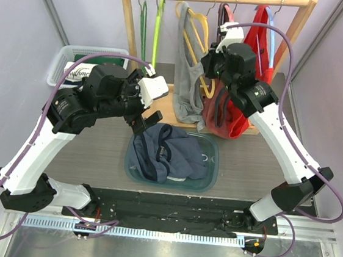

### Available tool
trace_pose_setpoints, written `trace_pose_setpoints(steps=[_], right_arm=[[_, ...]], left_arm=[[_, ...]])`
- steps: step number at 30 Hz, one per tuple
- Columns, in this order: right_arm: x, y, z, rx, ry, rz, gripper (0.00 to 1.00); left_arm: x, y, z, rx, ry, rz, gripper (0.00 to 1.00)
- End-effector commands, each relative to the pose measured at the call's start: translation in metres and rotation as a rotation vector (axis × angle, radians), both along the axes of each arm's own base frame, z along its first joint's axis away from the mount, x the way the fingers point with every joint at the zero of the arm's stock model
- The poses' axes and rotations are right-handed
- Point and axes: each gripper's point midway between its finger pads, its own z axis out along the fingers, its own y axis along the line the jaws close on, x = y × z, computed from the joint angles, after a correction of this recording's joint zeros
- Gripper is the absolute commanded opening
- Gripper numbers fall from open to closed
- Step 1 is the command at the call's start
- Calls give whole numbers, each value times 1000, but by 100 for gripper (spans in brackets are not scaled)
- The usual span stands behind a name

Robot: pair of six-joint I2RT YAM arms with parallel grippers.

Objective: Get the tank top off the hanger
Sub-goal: Pick up the hanger from the clothesline.

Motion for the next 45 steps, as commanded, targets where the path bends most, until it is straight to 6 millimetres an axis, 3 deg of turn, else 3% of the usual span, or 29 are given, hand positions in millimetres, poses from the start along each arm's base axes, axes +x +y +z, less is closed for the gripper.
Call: trace_pose_setpoints(steps=[1,2,10,17,20,25,28,31,35,39,45], right_arm=[[-14,-11,56,97,-214,6,1],[-15,-11,51,92,-220,8,1],[-21,-31,96,153,-408,-60,1],[-26,-30,123,134,-455,-51,1],[-29,-25,118,85,-421,-18,1],[-52,-17,89,33,-309,59,1],[-81,-18,82,36,-260,142,1],[-118,-26,91,46,-259,223,1],[-170,-37,111,76,-300,347,1],[-219,-62,138,134,-384,392,1],[-264,-79,165,178,-464,460,1]], left_arm=[[-6,0,11,-42,-11,-8,99],[-6,0,11,-42,-10,-9,100],[-6,0,11,-43,-9,-7,100],[-6,-1,10,-42,-7,-7,100],[-6,0,11,-42,-9,-4,100],[-6,1,11,-43,-10,-4,100],[-6,1,11,-42,-9,-4,100],[-5,0,13,-44,-14,-5,100],[-6,0,15,-51,-16,-5,100],[-6,0,15,-52,-16,-7,100],[-6,0,16,-54,-19,-9,100]])
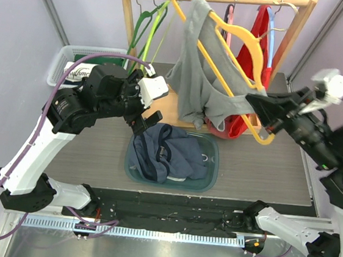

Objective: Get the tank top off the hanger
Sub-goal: Pick up the hanger from the clothesline, then remove the tank top from the hanger.

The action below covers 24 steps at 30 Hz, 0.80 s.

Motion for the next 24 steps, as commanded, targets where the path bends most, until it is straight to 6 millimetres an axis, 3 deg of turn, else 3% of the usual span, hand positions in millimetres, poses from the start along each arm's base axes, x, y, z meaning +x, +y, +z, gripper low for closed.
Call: trace_pose_setpoints(steps=[1,7,20,24], right_arm=[[-44,-8,53,94,-145,107,1],[-62,-7,57,80,-160,175,1],[-127,-27,121,212,-374,301,1],[-138,-31,128,230,-400,322,1]], left_arm=[[-6,0,17,-55,-24,-10,100],[-6,2,20,-57,-34,-6,100],[-6,4,22,-60,-40,1,100],[-5,3,23,-66,-39,0,100]])
